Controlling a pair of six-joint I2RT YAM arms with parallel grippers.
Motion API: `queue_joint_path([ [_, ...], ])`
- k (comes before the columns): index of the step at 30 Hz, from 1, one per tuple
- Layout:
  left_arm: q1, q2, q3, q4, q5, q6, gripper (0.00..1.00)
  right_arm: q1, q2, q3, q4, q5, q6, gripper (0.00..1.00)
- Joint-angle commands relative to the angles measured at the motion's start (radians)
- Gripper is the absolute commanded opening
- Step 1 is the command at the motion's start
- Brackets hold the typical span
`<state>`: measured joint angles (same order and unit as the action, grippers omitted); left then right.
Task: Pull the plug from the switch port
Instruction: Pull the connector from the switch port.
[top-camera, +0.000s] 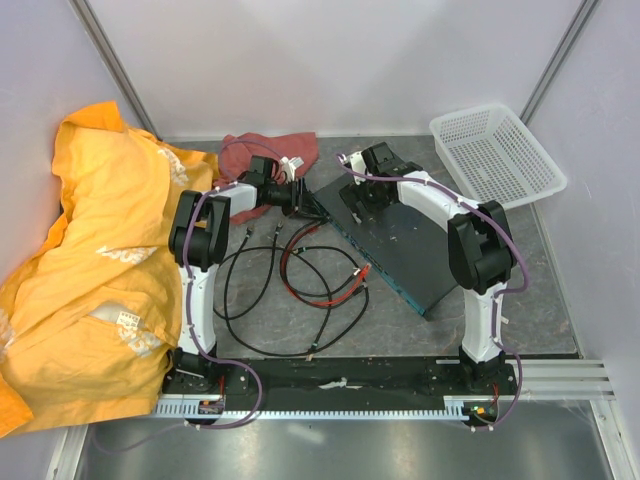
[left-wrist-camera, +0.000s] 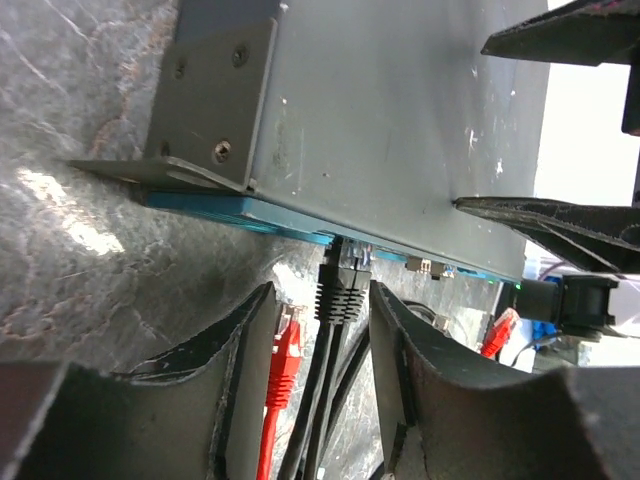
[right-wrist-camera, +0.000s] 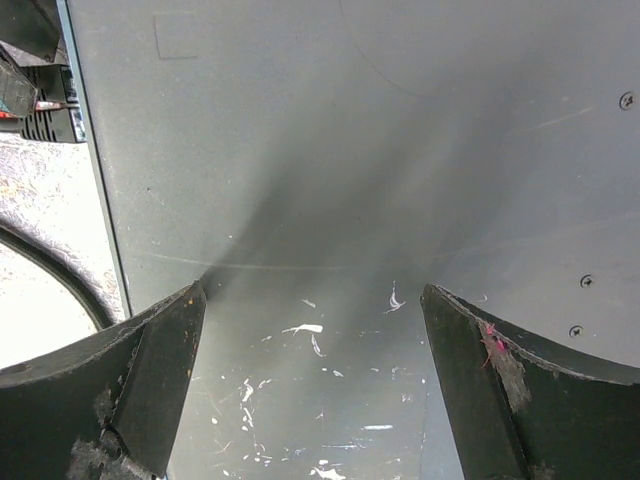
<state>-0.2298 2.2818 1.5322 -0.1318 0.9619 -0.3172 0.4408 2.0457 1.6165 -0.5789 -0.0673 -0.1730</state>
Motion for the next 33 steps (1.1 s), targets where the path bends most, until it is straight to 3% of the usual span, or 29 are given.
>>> queue_joint_path([
  [1, -0.003, 0.047, 0.012, 0.082, 0.067, -0.068, 0.47, -0.005, -0.047, -0.017, -0.012, 0.001, -0.013, 0.98],
  [14, 0.0, 0.143, -0.024, 0.403, 0.245, -0.411, 0.44, -0.005, -0.038, -0.021, -0.016, 0.023, -0.029, 0.98],
  [19, 0.014, 0.145, -0.049, 0.457, 0.213, -0.459, 0.42, -0.004, -0.036, -0.017, -0.018, 0.024, -0.03, 0.98],
  [24, 0.027, 0.154, -0.102, 0.569, 0.181, -0.598, 0.4, -0.004, -0.035, -0.017, -0.018, 0.026, -0.03, 0.98],
  [33, 0.02, 0.166, -0.086, 0.58, 0.196, -0.605, 0.4, 0.001, -0.027, -0.015, -0.018, 0.026, -0.033, 0.98],
])
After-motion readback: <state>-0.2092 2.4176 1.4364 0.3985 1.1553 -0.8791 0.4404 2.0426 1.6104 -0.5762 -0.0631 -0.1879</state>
